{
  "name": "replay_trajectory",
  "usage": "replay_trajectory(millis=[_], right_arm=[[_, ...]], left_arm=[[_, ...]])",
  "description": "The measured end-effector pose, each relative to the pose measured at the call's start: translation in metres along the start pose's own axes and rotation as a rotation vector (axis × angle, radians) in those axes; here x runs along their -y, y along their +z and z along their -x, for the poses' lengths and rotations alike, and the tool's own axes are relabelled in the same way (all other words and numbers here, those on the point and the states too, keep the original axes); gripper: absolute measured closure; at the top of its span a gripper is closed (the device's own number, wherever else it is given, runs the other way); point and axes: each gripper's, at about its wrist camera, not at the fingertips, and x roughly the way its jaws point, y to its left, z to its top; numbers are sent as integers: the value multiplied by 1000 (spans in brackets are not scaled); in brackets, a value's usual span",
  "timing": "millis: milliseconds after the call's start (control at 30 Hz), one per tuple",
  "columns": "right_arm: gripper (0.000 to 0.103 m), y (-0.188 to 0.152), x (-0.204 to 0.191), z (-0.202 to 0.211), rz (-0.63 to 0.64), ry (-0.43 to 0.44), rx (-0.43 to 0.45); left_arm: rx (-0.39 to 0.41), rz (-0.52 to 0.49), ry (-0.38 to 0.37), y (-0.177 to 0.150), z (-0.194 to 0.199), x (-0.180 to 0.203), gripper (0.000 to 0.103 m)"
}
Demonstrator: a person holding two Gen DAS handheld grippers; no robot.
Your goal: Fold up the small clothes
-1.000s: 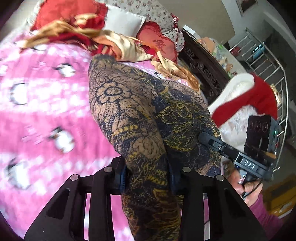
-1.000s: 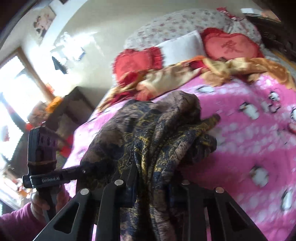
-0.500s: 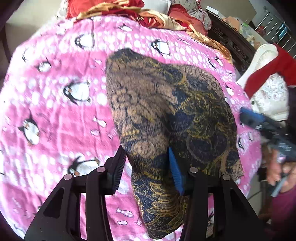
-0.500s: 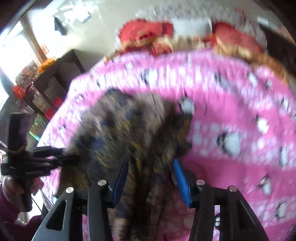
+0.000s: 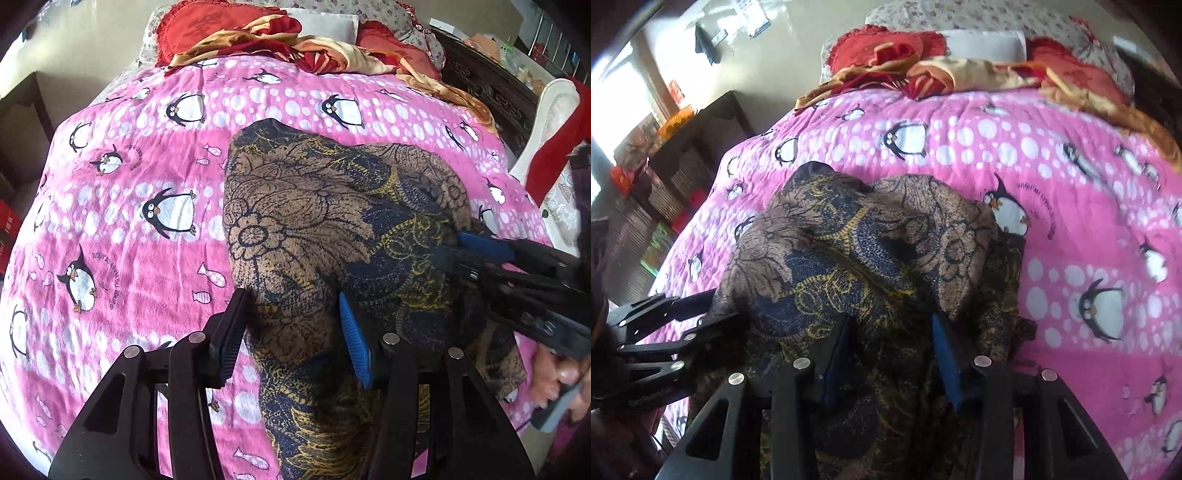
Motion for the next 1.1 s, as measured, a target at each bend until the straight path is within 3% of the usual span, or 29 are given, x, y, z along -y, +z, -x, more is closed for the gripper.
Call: replay_trajectory(millis=[200,333,400,567,667,800,1100], right_arm=[[55,-22,-21,46,66,-21,20],[55,-55,-15,32,50,-103,-64],[55,-65,-9,23,16,-91,-93],[52,-61,-18,57,10,-115,16],[27,-49,-22,74,-25,-135,77],[25,-36,-31,93,-52,-174,154],[15,-26,-53,101,-19,-237,198]], left_arm=[[40,-20,24,-4,14,4,54],[82,-27,45,-7,29,8,53],[103,-29,54,-8,38,8,53],[192,-21,110,-9,66,4,53],[225,-12,121,-9,82,1,53],[230,-3,128,-9,92,0,53],[252,10,146,-14,99,1,53]])
